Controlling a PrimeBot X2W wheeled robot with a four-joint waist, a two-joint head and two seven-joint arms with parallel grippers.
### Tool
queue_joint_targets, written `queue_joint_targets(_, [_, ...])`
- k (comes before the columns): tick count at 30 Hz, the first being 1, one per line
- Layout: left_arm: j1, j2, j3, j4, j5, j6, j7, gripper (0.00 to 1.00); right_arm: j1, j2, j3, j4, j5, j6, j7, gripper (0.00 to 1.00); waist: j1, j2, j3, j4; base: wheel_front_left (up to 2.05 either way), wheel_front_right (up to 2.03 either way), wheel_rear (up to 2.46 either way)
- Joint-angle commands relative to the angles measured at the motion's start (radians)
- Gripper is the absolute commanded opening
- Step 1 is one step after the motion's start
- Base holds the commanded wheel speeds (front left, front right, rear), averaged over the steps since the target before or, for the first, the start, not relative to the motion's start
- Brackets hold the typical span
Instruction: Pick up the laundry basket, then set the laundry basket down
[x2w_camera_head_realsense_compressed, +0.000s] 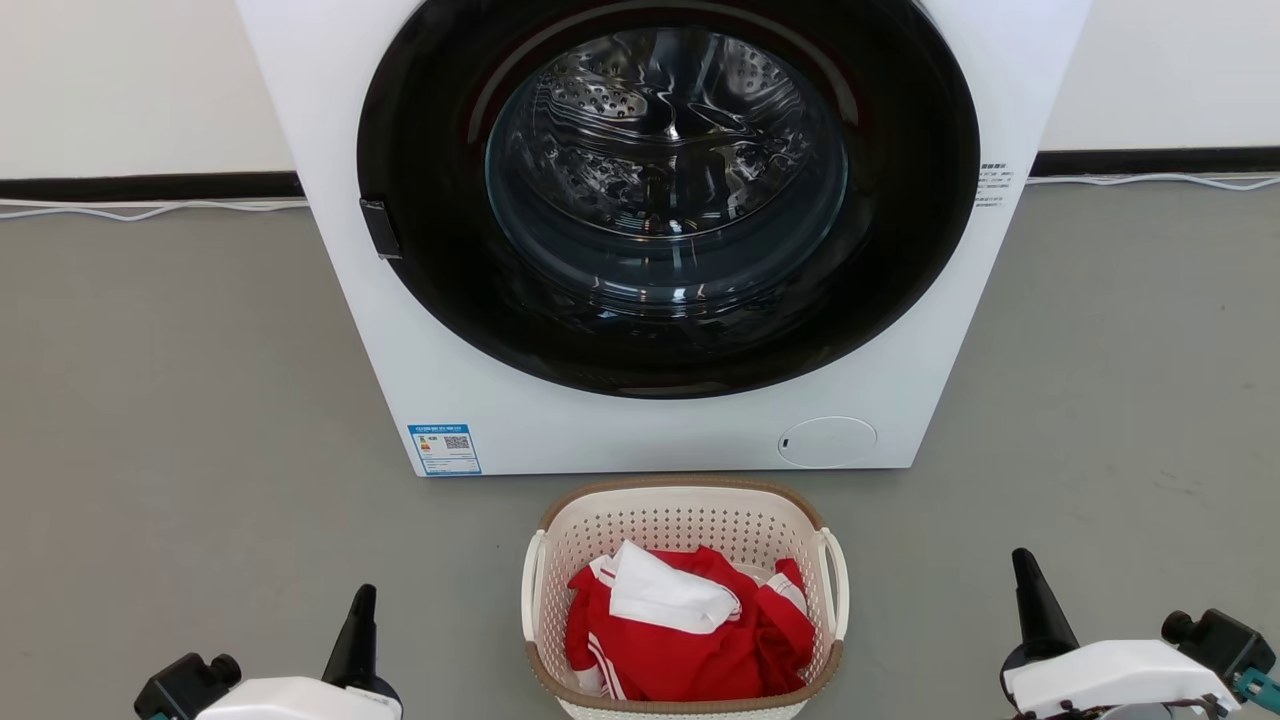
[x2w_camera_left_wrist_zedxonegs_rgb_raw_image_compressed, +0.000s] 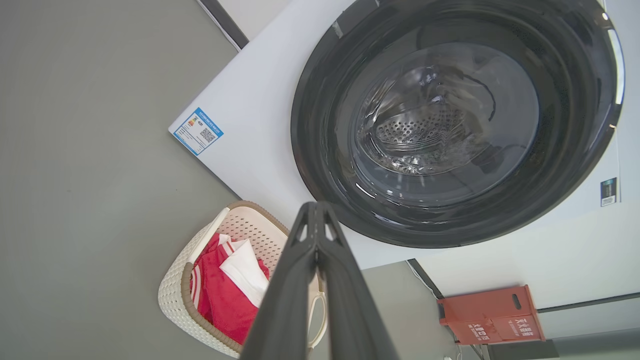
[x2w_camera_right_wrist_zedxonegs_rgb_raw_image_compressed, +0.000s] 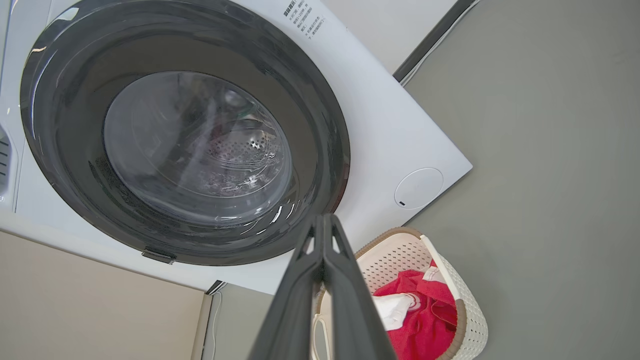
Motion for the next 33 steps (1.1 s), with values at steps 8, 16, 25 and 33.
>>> queue_joint_targets(8, [-0.057,0.010,0.032,-0.043,-0.104,-0.013,0.026,0.00,-0.048,-0.004,-0.002,-0.050,0.120,0.004,0.033,0.00,-0.0001,0.0000,0.002,0.001,0.00,0.00,0.00])
queue_joint_targets(16, [-0.065,0.010,0.043,-0.057,-0.198,-0.020,0.053,0.00,-0.050,-0.005,-0.010,-0.069,0.229,0.005,0.059,0.00,-0.0001,0.0000,0.003,0.002,0.00,0.00,0.00])
queue_joint_targets(25, [-0.072,0.010,0.055,-0.071,-0.293,-0.027,0.079,0.00,-0.052,-0.005,-0.018,-0.087,0.339,0.005,0.086,0.00,0.0000,0.0000,0.005,0.003,0.00,0.00,0.00])
queue_joint_targets(33, [-0.079,0.011,0.065,-0.083,-0.376,-0.033,0.102,0.00,-0.054,-0.005,-0.025,-0.103,0.436,0.006,0.109,0.00,0.0000,0.0000,0.007,0.003,0.00,0.00,0.00])
